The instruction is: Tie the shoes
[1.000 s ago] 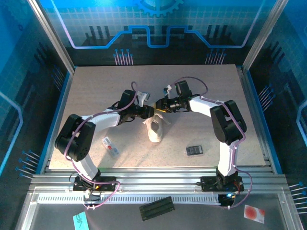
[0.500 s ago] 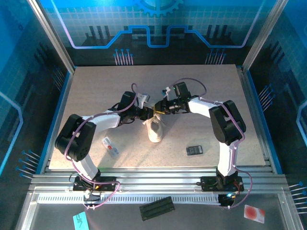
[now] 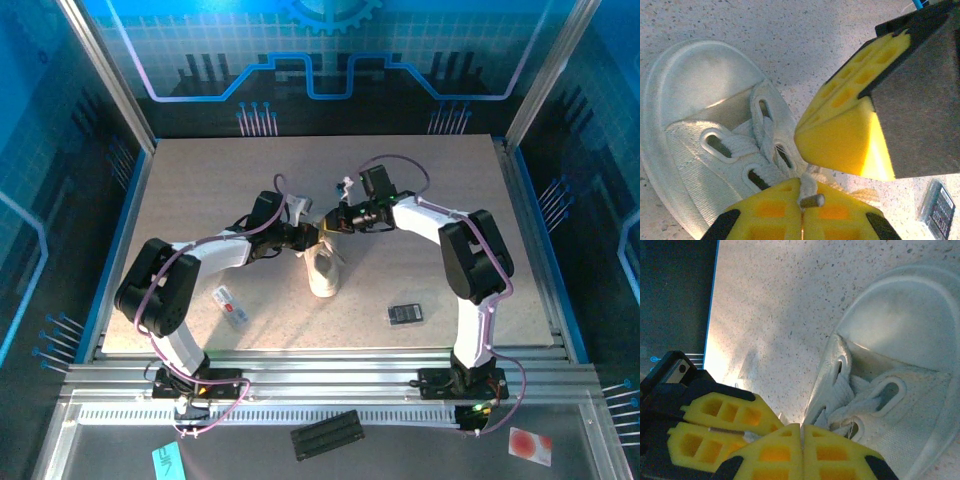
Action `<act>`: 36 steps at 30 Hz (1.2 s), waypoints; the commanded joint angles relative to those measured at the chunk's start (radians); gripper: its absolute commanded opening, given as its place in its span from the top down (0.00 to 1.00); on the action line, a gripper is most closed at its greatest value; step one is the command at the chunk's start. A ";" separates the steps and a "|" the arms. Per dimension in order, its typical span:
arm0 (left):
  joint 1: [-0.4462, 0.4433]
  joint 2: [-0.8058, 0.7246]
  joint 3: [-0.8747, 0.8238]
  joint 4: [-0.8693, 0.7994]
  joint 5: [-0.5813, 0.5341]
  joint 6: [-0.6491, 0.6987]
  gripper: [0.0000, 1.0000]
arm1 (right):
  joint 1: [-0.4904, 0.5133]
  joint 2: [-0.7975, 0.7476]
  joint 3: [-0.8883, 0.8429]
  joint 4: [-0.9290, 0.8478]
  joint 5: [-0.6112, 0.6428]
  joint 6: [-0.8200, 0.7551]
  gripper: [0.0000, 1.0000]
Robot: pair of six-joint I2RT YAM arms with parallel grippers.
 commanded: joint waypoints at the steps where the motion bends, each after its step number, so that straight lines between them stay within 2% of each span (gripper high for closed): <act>1: -0.006 0.006 0.001 -0.058 -0.024 -0.009 0.96 | -0.036 -0.044 0.025 -0.051 0.021 -0.046 1.00; 10: -0.007 0.012 0.001 -0.073 -0.043 -0.016 0.96 | -0.068 -0.062 0.022 -0.068 0.009 -0.060 1.00; 16: -0.007 0.002 -0.002 -0.080 -0.055 -0.017 0.91 | -0.083 -0.061 0.028 -0.081 0.011 -0.074 1.00; 28: -0.007 -0.003 -0.002 -0.092 -0.063 -0.016 0.92 | -0.091 -0.058 0.044 -0.095 0.014 -0.090 1.00; 36: -0.007 -0.006 -0.007 -0.094 -0.069 -0.016 0.92 | -0.110 -0.033 0.111 -0.197 0.052 -0.160 1.00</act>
